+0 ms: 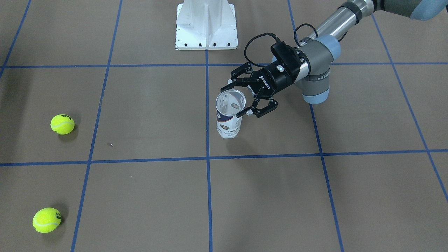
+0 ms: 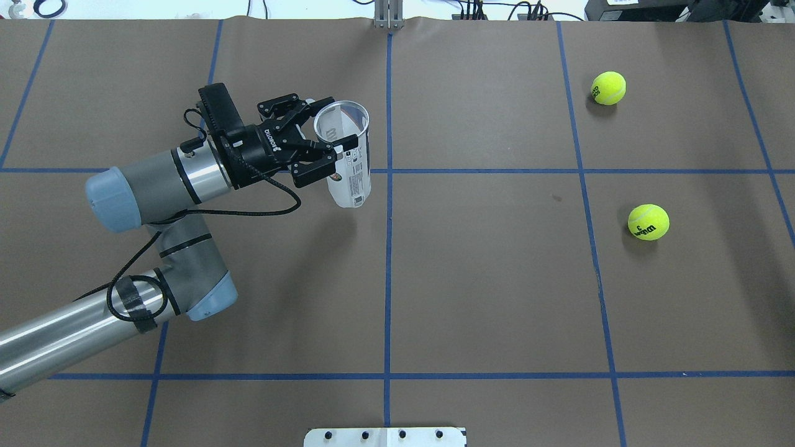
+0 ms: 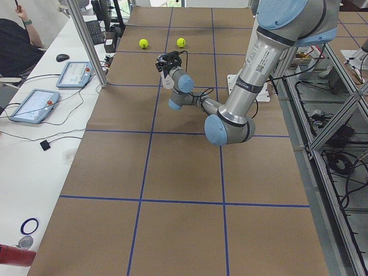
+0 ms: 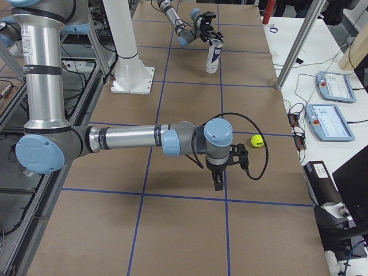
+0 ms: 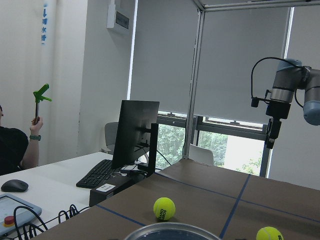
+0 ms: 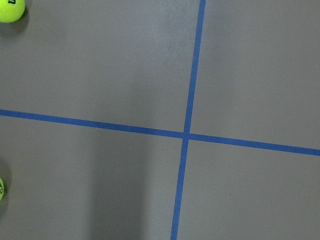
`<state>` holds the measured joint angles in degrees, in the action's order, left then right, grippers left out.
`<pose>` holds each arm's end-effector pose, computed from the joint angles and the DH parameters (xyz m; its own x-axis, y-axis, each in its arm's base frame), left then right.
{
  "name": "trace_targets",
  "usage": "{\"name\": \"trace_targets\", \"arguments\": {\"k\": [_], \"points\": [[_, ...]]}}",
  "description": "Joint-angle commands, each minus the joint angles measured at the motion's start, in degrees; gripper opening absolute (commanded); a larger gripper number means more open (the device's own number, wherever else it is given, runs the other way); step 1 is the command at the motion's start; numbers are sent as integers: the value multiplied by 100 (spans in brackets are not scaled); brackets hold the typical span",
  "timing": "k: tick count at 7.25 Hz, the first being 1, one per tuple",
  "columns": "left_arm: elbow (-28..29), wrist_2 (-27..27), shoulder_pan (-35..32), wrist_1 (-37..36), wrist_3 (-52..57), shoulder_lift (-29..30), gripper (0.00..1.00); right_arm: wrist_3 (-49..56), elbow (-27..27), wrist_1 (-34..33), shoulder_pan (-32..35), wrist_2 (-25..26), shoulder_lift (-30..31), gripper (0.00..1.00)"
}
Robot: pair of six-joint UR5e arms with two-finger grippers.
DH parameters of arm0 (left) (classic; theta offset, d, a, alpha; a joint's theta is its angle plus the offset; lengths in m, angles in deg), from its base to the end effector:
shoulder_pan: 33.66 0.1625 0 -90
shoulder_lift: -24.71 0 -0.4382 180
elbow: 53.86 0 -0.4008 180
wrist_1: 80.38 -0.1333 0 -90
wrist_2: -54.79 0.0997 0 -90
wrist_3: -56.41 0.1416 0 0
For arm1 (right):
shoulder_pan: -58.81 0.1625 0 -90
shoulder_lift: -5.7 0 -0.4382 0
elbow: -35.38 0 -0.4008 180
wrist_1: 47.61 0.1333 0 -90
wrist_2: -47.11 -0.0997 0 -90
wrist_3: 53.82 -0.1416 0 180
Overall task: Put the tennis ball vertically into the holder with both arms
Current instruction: 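Lower the upright can onto the table with the left gripper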
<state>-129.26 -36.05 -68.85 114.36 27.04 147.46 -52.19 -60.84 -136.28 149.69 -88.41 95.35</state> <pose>0.4823 -0.5007 0.2456 0.2757 0.8718 -0.4049 0.6644 0.1315 0.7357 0.0401 -0.5127 0.6394 0.7022 -0.1154 0.7025 0.0048 0.9875 0.1575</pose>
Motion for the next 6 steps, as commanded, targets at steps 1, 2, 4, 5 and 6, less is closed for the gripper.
{"name": "trace_targets", "arguments": {"k": [1,2,4,5,6], "points": [[26,4,108,2,1,-32,62,4,6,7,0,0,-8,99],[17,13,135,2,1,-6,62,4,6,7,0,0,-8,99],[17,13,214,11,1,3,62,-5,15,7,-9,0,1,99],[26,91,301,63,1,-6,62,4,15,7,0,9,-8,99],[139,345,441,299,1,-15,62,4,15,7,0,9,-8,99]]}}
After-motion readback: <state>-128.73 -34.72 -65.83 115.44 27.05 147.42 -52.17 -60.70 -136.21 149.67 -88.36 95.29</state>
